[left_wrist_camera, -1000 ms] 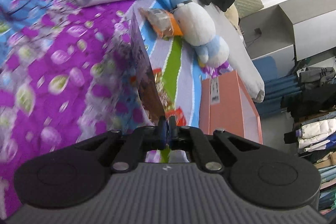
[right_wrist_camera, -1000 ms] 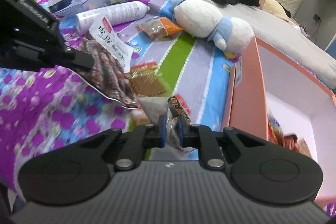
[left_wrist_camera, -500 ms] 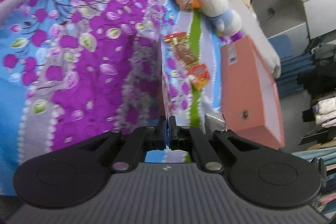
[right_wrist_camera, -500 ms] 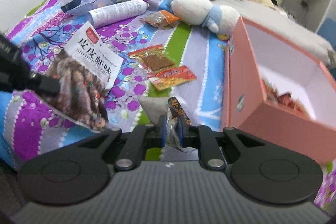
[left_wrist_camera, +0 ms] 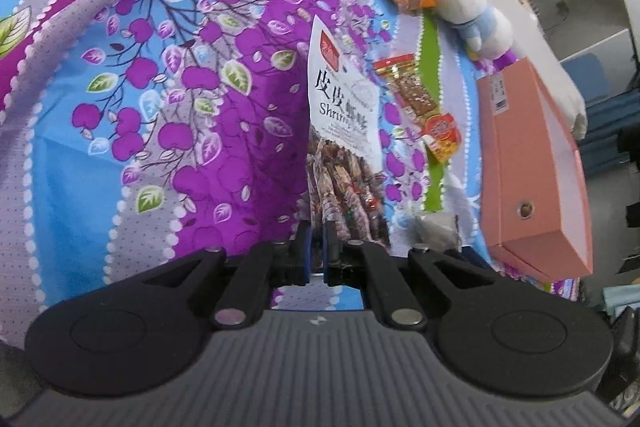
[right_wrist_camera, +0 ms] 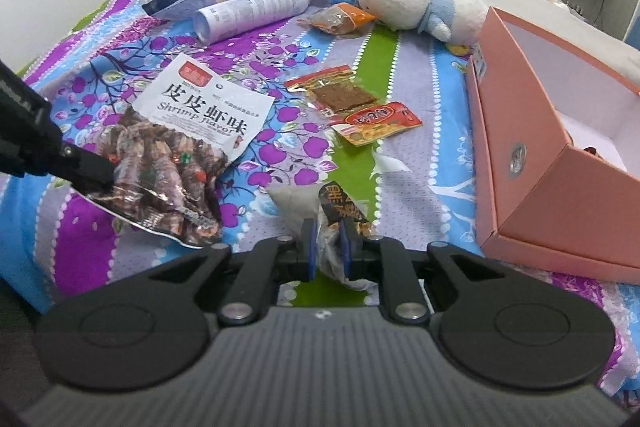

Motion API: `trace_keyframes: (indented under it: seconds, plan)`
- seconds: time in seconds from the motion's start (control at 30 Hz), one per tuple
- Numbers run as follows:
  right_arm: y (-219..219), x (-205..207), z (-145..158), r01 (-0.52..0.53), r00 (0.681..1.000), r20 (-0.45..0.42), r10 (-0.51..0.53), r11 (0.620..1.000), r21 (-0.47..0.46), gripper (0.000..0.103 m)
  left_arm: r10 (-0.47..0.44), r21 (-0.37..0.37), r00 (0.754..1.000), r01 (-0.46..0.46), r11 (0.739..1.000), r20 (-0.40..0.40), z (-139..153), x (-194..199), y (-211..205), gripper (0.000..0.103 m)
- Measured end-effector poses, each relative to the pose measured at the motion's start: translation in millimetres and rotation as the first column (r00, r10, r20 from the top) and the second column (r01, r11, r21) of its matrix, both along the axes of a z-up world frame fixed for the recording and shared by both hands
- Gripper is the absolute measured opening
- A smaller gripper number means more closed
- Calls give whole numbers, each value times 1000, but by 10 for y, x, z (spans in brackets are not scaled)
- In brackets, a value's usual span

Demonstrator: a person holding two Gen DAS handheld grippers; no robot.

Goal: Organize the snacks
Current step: 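Grip the Shrimp flavor bag with the left tool while the right tool grips the bread packet, then lift the Shrimp flavor bag with the left tool while the right tool lifts the bread packet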

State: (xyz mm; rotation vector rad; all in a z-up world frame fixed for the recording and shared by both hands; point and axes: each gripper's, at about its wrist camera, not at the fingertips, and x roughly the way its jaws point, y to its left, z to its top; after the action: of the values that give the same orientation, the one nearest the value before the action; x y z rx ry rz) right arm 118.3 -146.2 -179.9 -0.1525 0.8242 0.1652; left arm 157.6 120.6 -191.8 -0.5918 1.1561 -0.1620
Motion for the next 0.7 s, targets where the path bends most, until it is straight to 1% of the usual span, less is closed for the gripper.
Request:
trace_keyframes:
  seconds: [0.03,0.07,0.1,0.13,0.17,0.2,0.27,0.33,0.37,0.4,0.43,0.47,0.53,0.63,0.7]
  plan:
    - [-3,-3,-2,0,1000,-2,0,1000,3,18,5,4,1000,-5,1000,-5,-7,4,5,17]
    - [-9,-4,-4,-3,1000,-5,3,1000,13,19,9,8,1000,-9,1000,-5,-10,4,9,32]
    - [-22,-7,-2,-4,1000,-6,4,1000,30,21,11,20,1000,-11,1000,-4,-4,3,12,40]
    - [-34,-7,-1,-4,1000,-8,5,999,48,26,14,37,1000,-13,999,-3,6,3,3,57]
    - [-40,-9,-2,-1,1000,-8,1,998,58,43,17,55,1000,-17,998,2,20,2,2,67]
    - [-49,-21,-1,1,1000,-1,-1,998,66,55,19,66,1000,-20,998,11,34,-1,3,69]
    - [-50,-41,-3,-5,1000,8,5,998,70,60,23,75,1000,-24,997,20,50,5,13,79]
    - [-71,-45,-7,-1,1000,11,0,997,80,60,34,91,999,-36,995,26,69,14,24,87]
    - [-93,-47,-9,6,1000,15,-8,996,91,63,36,103,999,-40,994,37,86,12,24,89]
    - [-119,-47,-9,17,1000,20,-19,995,103,70,35,113,998,-40,993,46,102,10,22,90]
    - [-151,-46,-10,29,999,26,-33,993,117,75,30,123,998,-37,992,55,119,12,15,91]
    - [-175,-49,-11,37,999,33,-41,991,127,82,25,133,998,-33,991,66,137,14,6,93]
    - [-209,-47,-20,42,998,41,-48,990,131,83,20,153,996,-33,988,89,171,20,-21,98]
    - [-227,-30,-49,33,998,52,-40,992,123,83,6,176,994,-26,984,111,171,39,-82,99]
    - [-229,-16,-72,14,998,61,-22,992,126,83,-16,188,994,-4,982,107,134,74,-141,99]
